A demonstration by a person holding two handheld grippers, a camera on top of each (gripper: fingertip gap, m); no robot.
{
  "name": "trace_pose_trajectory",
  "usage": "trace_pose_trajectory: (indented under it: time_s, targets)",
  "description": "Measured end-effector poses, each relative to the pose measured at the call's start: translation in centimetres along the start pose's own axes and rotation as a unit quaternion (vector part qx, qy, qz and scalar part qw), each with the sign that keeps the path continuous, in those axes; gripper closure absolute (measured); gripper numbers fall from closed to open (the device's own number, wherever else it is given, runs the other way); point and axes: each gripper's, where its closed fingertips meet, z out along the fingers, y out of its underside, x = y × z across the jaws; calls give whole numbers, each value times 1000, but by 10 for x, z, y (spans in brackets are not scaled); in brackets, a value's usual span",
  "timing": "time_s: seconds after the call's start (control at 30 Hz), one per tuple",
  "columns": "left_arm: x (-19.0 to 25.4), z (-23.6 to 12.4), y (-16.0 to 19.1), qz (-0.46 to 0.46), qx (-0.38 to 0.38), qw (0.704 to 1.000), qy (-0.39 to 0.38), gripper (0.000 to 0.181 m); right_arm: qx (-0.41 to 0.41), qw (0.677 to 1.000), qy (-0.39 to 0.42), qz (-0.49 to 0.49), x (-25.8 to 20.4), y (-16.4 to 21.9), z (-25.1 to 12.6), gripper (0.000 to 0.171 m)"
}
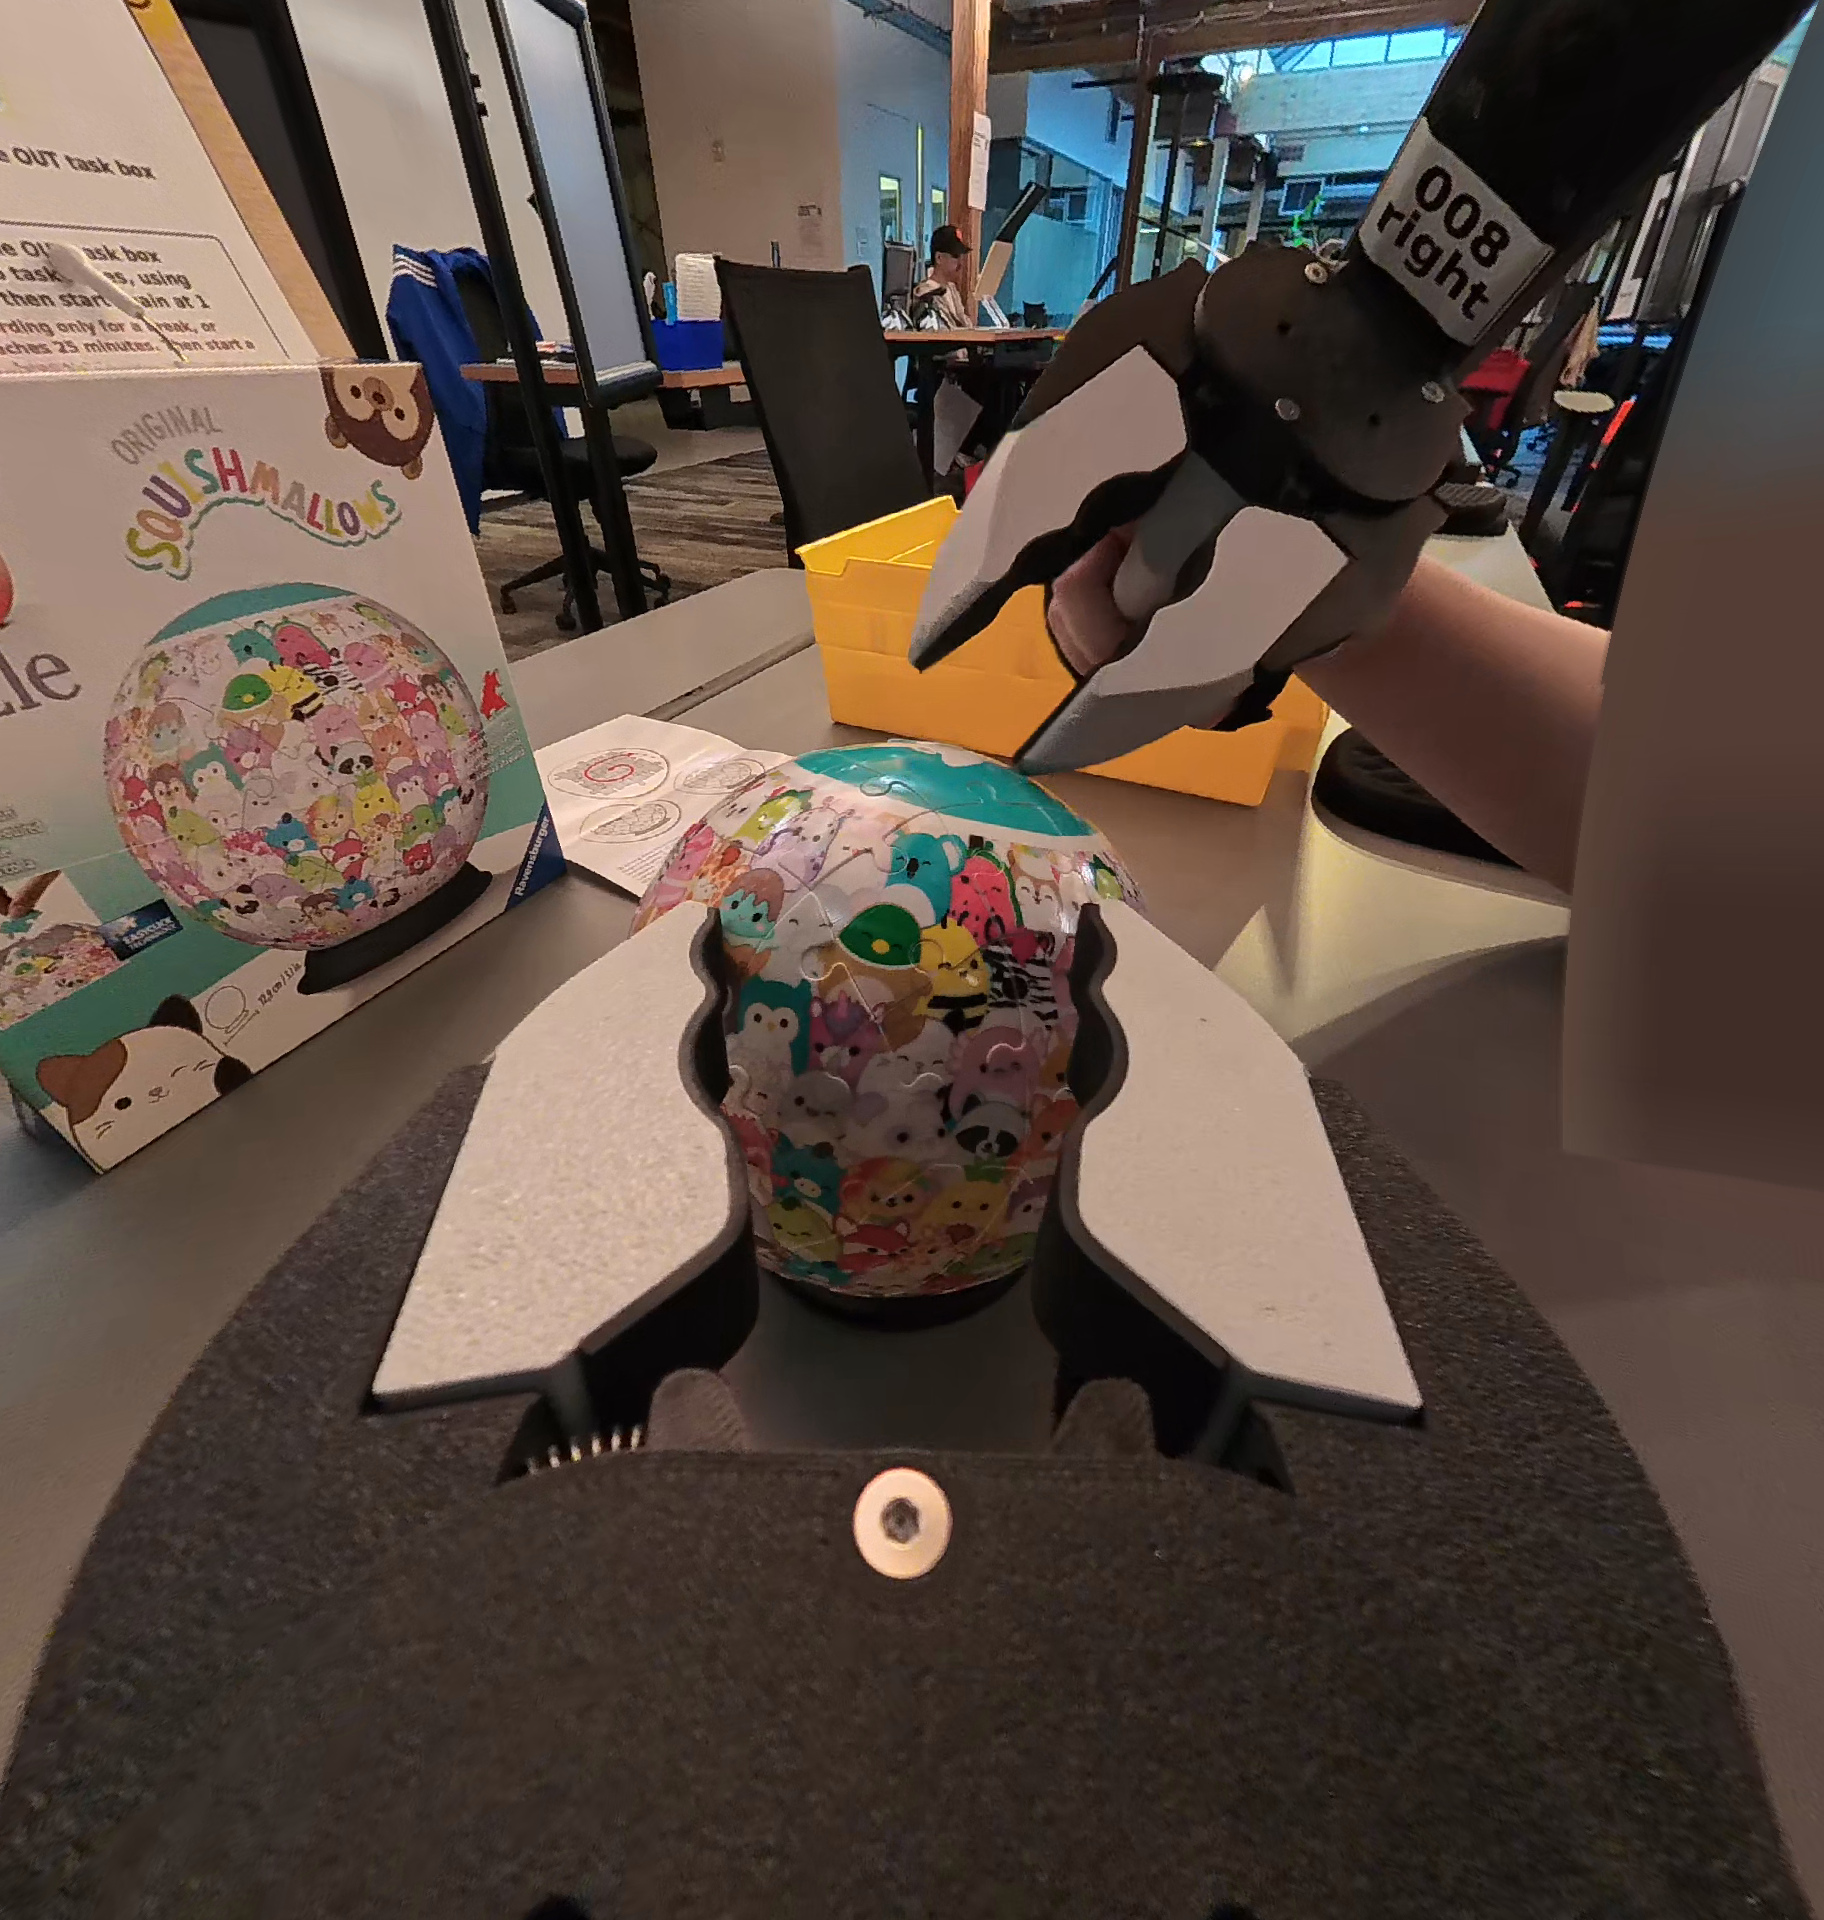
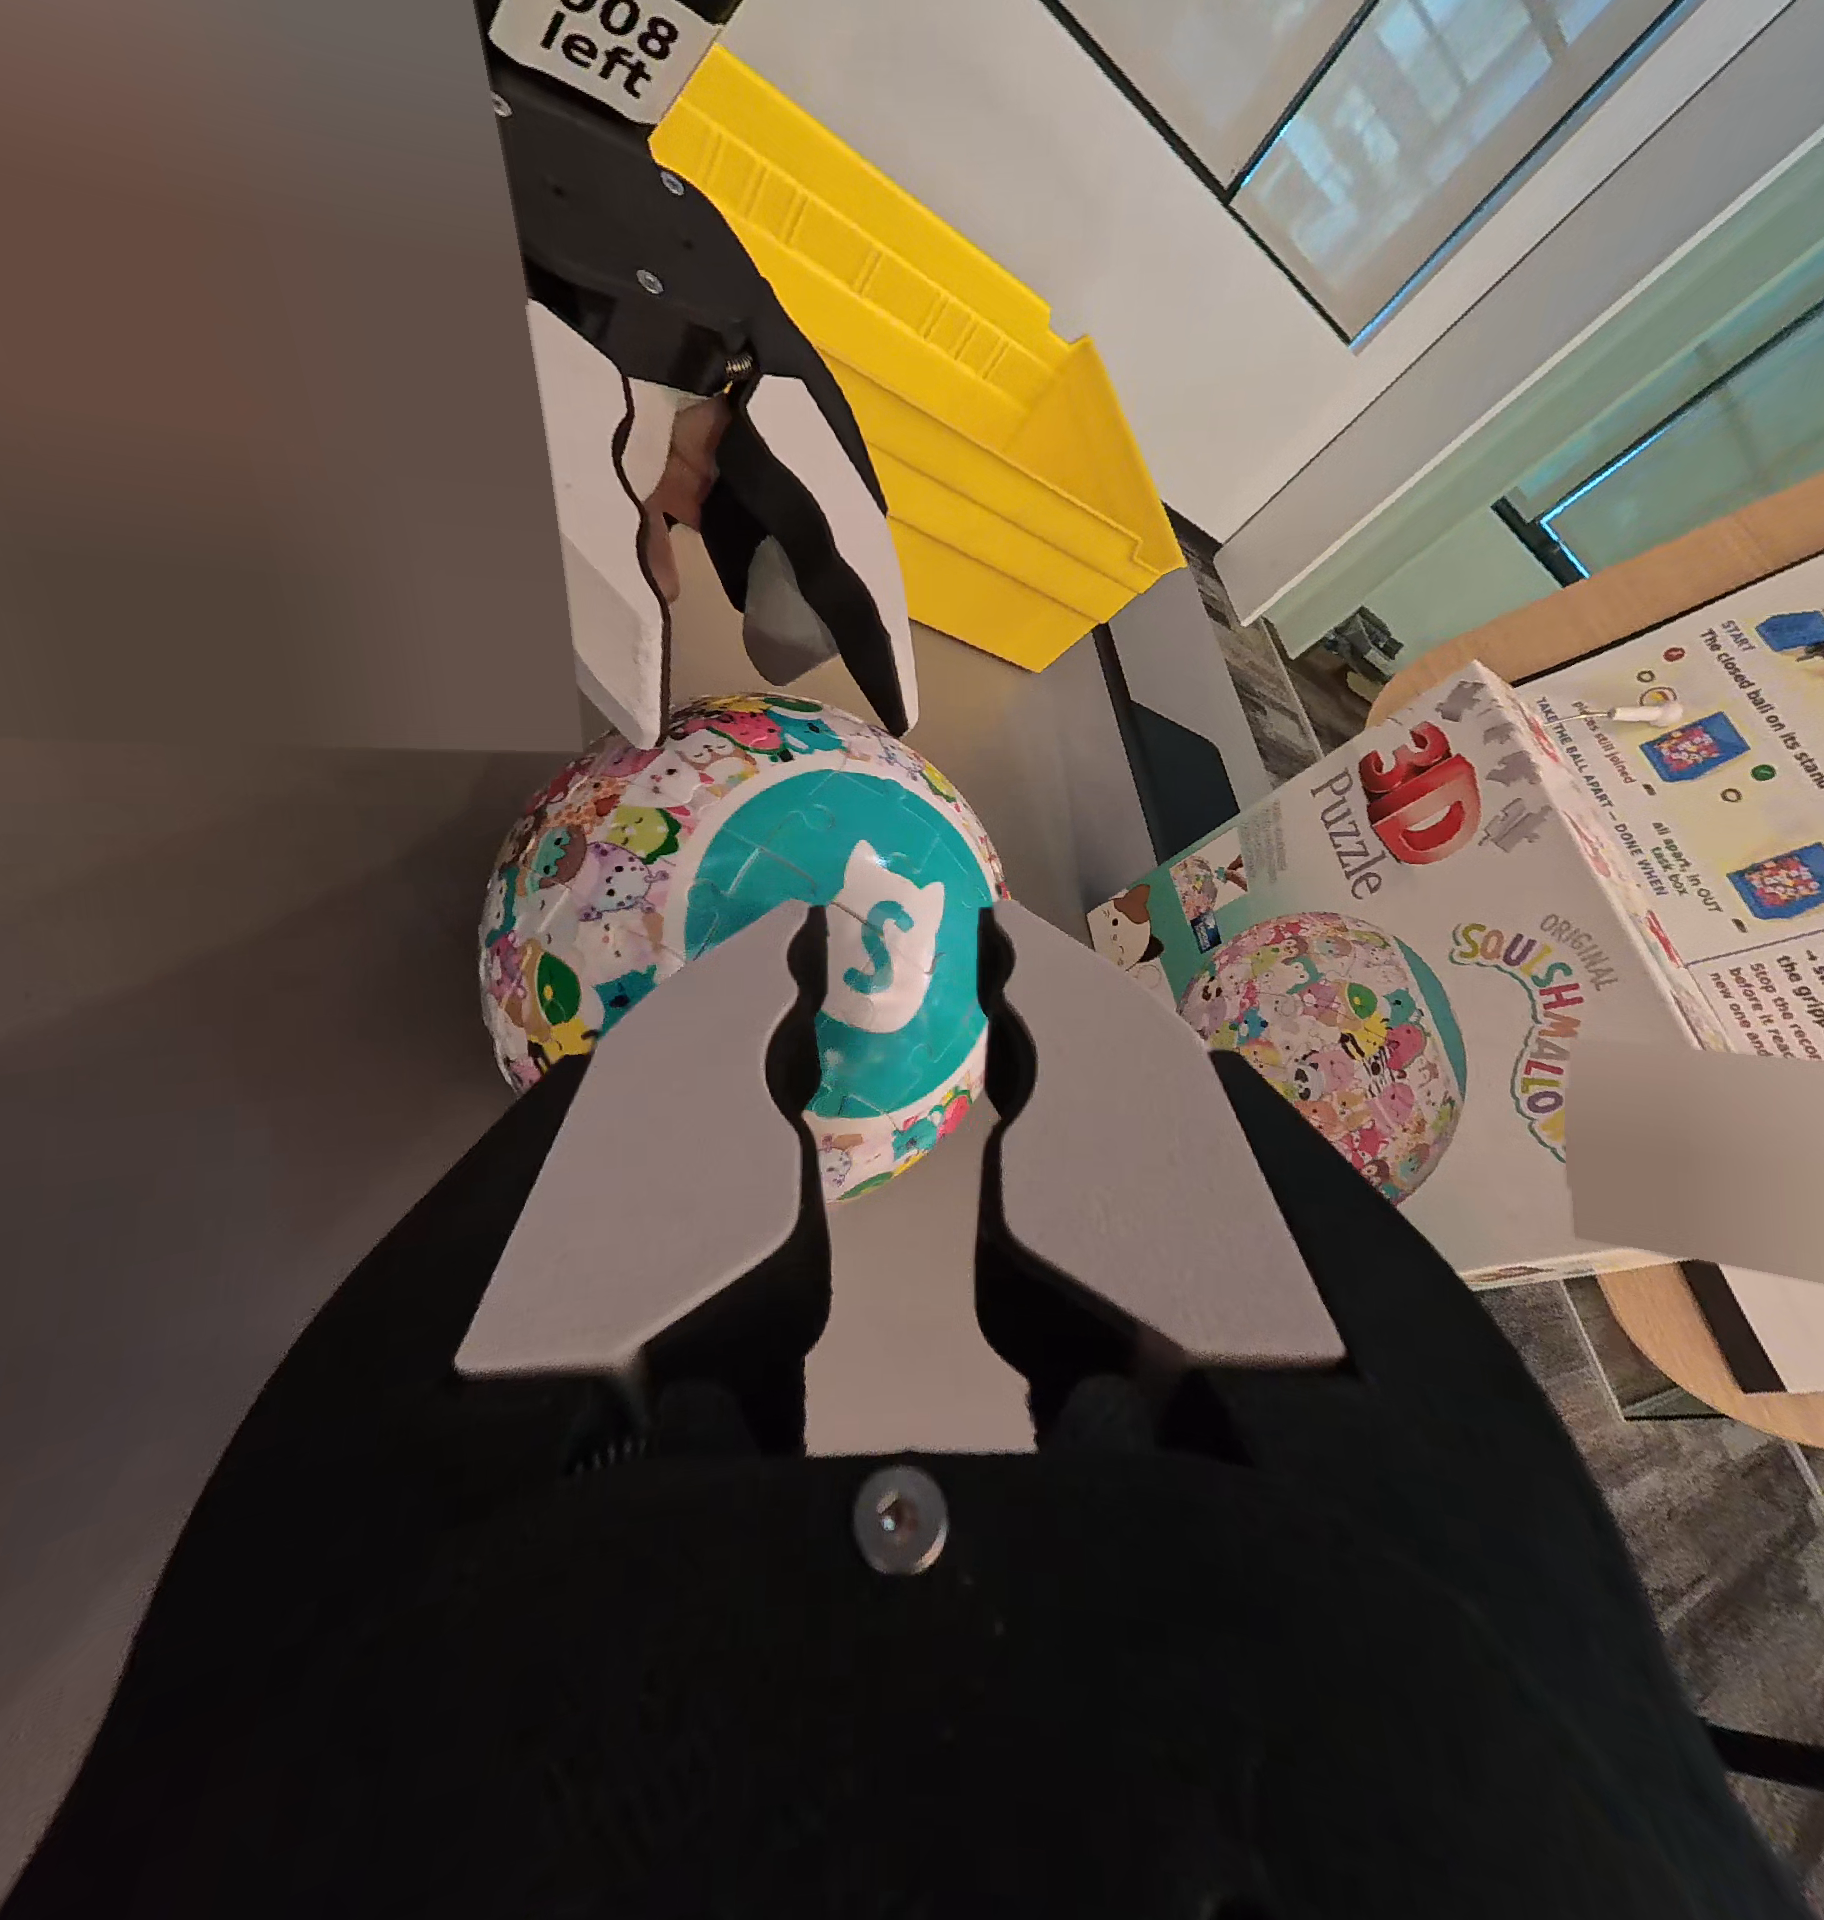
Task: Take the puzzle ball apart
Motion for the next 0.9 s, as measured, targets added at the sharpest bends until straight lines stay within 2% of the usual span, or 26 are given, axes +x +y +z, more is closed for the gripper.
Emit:
trace_pose_trajectory:
  time_s: [0.4, 0.53, 0.7, 0.9]
  targets:
    - [-1, 0, 0, 1, 0, 1000, -2, 117, 3, 1000, -18, 23, -3, -1, 1, 143]
    - [-1, 0, 1, 6, -4, 1000, -3, 118, -12, 997, -22, 70, 5, 5, -5, 143]
    - [-3, -2, 1, 8, -6, 1000, -7, 116, -45, 987, -15, 156, 25, 14, -28, 169]
    - [-8, -6, -3, 6, -4, 1000, -13, 116, -38, 984, -38, 171, 21, 11, -38, 170]
